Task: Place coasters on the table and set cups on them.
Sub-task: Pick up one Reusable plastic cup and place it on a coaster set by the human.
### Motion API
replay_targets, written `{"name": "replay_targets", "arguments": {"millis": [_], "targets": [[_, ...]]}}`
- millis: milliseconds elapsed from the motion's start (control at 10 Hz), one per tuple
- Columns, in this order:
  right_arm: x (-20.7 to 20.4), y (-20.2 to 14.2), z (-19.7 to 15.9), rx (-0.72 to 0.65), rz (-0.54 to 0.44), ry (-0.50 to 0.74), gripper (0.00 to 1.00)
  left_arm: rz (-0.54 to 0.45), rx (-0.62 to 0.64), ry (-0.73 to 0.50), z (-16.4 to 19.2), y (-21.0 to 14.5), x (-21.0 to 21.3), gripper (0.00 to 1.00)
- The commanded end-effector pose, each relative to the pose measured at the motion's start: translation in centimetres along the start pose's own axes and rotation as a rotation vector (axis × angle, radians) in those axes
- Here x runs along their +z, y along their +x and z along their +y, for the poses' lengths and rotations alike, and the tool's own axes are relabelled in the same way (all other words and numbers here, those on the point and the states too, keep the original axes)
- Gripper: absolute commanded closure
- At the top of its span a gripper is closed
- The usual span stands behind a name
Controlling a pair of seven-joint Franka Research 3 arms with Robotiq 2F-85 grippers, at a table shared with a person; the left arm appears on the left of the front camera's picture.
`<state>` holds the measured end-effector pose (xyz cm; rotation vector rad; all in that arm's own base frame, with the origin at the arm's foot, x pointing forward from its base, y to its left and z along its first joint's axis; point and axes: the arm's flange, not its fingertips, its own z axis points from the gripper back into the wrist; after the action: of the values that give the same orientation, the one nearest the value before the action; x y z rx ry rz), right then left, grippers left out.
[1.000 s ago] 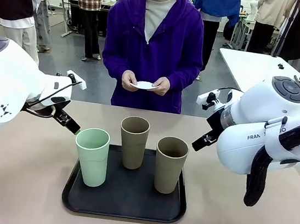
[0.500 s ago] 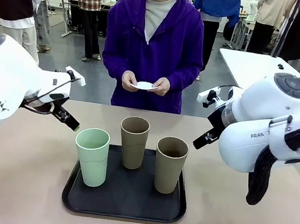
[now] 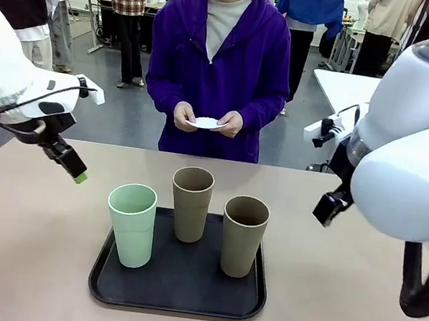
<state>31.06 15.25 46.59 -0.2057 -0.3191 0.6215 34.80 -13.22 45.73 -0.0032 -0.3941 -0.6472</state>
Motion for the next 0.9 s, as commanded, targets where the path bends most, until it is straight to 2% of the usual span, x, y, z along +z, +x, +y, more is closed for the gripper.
{"name": "replay_targets", "arguments": {"millis": [0,100,300,400,500,600,700,800], "targets": [[-0.5,-4.9,2.2,-0.059,0.038,0.15,0.0,0.039,-0.014,-0.032,-2.3,-4.5,1.8,0.0],[0.0,0.0,0.0,0.0,0.0,0.0,0.0,0.0,0.0,0.0,0.0,0.0,0.0,0.0],[0.0,0.0,0.0,0.0,0.0,0.0,0.0,0.0,0.0,0.0,0.0,0.0,0.0,0.0],[0.9,-0.9,0.7,-0.006,0.031,0.042,0.0,0.027,-0.004,-0.011,-0.5,-0.7,1.4,0.0],[-0.4,-2.7,-1.5,-0.169,-0.166,0.408,0.0,-0.133,0.089,-0.279,1.6,-1.3,1.1,0.0],[-0.9,-4.9,-3.4,-0.314,-0.26,0.609,0.0,-0.272,0.199,-0.507,3.3,-2.5,1.7,0.0],[-1.4,-7.0,-4.8,-0.425,-0.341,0.8,0.0,-0.357,0.278,-0.675,4.5,-4.0,2.6,0.0],[-2.1,-8.9,-6.2,-0.512,-0.385,0.906,0.0,-0.401,0.338,-0.803,6.3,-5.5,3.0,0.0]]}}
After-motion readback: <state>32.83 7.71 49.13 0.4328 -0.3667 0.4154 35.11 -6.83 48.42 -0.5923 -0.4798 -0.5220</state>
